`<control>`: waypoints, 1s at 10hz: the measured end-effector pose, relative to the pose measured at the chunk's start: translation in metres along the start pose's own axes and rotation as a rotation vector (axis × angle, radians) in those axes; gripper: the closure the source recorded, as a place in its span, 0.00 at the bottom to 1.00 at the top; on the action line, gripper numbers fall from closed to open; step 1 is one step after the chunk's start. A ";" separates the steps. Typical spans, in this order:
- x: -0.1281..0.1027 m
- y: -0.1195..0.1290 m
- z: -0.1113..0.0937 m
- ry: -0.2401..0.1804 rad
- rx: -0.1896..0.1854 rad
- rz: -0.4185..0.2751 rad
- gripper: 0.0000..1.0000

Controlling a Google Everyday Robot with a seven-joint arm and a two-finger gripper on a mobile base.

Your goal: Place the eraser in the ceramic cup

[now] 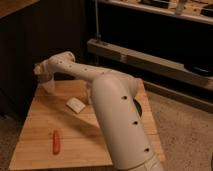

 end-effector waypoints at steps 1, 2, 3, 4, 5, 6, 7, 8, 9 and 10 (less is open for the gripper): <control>0.000 0.000 0.000 0.000 -0.001 0.000 0.63; 0.000 0.000 0.000 0.002 -0.002 -0.002 0.70; 0.002 0.001 -0.001 0.014 -0.009 -0.009 0.78; 0.006 0.005 -0.001 0.034 -0.018 -0.018 0.87; 0.011 0.012 -0.003 0.058 -0.034 -0.027 0.93; 0.012 0.017 -0.002 0.068 -0.041 -0.032 0.93; 0.014 0.020 -0.002 0.077 -0.046 -0.034 0.93; 0.015 0.024 -0.001 0.085 -0.048 -0.032 0.93; 0.015 0.027 0.000 0.090 -0.046 -0.024 0.93; 0.015 0.028 0.000 0.093 -0.037 -0.015 0.93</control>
